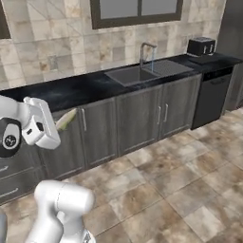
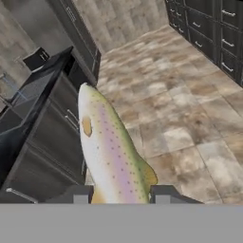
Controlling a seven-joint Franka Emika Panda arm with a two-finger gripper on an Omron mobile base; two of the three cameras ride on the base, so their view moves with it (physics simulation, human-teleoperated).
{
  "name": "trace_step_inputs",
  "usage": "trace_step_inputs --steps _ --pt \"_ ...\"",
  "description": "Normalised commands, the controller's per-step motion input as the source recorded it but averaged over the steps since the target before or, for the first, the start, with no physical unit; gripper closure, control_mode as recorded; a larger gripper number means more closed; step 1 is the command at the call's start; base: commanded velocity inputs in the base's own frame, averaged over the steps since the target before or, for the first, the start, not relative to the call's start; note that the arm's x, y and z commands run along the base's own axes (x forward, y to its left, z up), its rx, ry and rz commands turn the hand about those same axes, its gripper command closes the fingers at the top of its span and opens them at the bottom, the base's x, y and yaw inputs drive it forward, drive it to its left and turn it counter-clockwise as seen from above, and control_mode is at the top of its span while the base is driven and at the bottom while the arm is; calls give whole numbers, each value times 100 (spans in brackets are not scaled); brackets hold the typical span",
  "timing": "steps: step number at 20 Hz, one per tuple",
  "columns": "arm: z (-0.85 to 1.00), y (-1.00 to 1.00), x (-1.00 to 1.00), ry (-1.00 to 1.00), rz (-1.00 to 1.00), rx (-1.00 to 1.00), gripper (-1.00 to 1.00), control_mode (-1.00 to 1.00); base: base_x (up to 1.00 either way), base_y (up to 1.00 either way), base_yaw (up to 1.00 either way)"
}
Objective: Take the fish out of the fridge, briefly rinse it in the sink, and place it on the tray next to the sink.
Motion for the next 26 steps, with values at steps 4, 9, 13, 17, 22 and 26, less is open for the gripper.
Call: trace_step_inputs --steps 4,9,13,17,22,26 --pt "0 0 0 0 0 0 100 100 100 -54 -29" --pt "0 0 0 0 0 0 100 100 100 -59 -24" --pt "0 0 0 0 0 0 100 100 100 -60 -23" --pt "0 0 0 0 0 0 100 100 100 -61 -23" --pt "0 0 0 0 0 0 100 100 100 -55 -21" --pt "0 0 0 0 0 0 100 100 100 -35 4"
